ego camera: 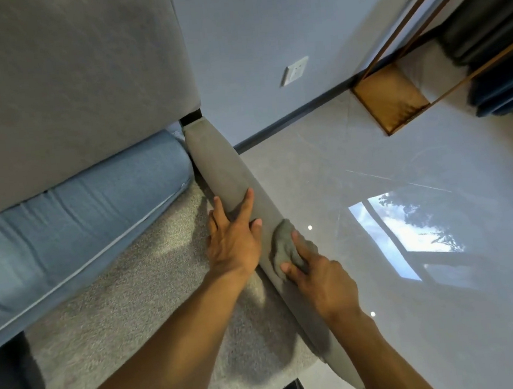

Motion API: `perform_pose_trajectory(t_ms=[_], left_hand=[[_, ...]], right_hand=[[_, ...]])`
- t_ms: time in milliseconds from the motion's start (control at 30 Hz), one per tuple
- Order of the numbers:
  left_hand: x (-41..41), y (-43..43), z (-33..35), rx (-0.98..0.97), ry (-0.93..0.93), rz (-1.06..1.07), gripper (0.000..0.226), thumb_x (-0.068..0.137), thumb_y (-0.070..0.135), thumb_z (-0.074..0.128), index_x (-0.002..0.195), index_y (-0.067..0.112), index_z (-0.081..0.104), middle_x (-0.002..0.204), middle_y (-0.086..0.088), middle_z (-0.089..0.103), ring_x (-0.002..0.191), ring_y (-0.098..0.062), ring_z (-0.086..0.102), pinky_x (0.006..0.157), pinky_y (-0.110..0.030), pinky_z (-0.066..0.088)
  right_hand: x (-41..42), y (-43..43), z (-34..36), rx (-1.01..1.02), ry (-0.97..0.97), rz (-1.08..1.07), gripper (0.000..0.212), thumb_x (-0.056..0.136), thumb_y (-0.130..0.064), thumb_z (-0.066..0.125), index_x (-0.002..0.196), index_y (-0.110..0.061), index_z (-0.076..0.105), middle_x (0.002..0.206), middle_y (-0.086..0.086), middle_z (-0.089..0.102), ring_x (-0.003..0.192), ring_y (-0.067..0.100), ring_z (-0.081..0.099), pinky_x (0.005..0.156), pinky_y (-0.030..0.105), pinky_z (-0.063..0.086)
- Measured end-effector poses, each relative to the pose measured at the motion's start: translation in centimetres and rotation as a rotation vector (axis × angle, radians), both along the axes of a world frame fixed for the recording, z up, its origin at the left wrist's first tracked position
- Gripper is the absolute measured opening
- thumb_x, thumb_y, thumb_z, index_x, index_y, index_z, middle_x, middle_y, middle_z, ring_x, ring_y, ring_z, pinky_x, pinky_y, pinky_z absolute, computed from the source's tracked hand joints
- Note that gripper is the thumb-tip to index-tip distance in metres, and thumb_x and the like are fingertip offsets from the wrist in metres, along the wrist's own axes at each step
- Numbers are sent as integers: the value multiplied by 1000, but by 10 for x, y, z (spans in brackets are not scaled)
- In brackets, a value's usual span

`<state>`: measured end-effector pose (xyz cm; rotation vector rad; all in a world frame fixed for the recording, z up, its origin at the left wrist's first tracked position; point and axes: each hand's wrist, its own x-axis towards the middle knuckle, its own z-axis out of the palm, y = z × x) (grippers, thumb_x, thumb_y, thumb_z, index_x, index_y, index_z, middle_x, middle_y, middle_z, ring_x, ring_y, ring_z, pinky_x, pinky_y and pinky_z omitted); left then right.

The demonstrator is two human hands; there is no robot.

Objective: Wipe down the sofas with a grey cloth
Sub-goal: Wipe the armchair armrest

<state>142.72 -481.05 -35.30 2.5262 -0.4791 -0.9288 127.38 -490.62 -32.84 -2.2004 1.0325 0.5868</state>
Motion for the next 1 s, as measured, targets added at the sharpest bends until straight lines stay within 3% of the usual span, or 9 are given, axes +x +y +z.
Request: perform_pose_trajectory(t_ms=[133,333,467,600,667,833,1000], left_hand=[[-23,4,10,16,-7,-95,66,103,51,48,156,58,9,168,-7,-22,156,-37,3,117,-55,34],[-68,8,13,9,13,-98,67,104,49,49,155,60,7,164,-5,-33,156,-37,11,112,-53,43],[-77,11,10,13,6,-111,69,103,51,50,154,62,4,165,-4,-32,155,-38,14,111,-53,45],[-83,16,9,-2,-13,-135,71,102,53,51,154,61,4,166,-5,-28,155,-38,16,111,-51,44],[-86,20,7,0,-26,-154,72,101,54,51,154,62,2,166,-5,-27,154,-39,18,110,-52,45],[-93,24,3,-11,-21,-148,72,101,54,51,154,61,3,166,-4,-26,154,-39,17,111,-55,44],[-93,29,2,-42,-45,-144,69,100,56,50,154,62,7,168,-4,-21,151,-40,25,107,-54,47]], right_hand=[[-94,-9,6,85,141,-12,50,87,-76,33,122,-82,-2,124,-2,67,104,17,65,89,35,55],[-91,-2,7,84,64,-62,63,89,-71,42,146,-60,15,131,-1,64,107,18,63,86,31,50],[-84,2,0,94,44,-68,69,93,-67,44,152,-55,11,128,6,64,106,23,64,84,28,46],[-151,6,10,104,165,-41,73,88,-72,41,148,-56,2,99,-2,70,76,10,65,74,16,51],[-177,8,19,114,246,-64,74,90,-67,42,151,-51,4,95,-10,65,69,5,57,65,9,45],[-167,13,13,10,231,-35,75,93,-65,47,153,-51,5,87,-6,69,75,9,64,74,19,54],[-112,16,5,-56,113,34,80,84,-79,35,148,-53,-5,104,5,68,89,18,65,77,25,49]])
